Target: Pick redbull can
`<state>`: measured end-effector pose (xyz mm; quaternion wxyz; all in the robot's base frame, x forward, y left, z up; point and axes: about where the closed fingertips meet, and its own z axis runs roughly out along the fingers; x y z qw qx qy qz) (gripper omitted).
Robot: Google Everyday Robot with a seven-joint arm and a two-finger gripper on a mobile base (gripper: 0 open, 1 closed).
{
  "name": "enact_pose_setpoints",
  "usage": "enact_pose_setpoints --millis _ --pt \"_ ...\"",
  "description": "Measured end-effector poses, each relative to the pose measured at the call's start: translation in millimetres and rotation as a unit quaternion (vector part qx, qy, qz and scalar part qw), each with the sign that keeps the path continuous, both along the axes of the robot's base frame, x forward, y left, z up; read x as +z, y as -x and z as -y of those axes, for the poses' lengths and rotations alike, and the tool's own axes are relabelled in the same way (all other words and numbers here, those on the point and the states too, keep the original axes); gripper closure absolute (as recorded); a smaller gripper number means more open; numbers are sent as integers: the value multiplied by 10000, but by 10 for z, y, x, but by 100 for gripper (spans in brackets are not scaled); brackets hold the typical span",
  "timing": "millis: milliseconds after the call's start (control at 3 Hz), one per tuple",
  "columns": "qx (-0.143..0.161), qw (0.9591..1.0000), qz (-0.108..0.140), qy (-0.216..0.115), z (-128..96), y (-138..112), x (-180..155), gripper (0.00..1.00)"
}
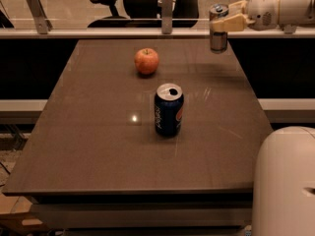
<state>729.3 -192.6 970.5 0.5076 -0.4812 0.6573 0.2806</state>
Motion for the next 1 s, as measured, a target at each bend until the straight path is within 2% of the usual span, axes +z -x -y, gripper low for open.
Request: enact_pose_setpoints --millis 333,1000 --pt "-17 9999 109 29 -66 155 310 100" --pt "-36 9998 203 84 -108 241 479 100"
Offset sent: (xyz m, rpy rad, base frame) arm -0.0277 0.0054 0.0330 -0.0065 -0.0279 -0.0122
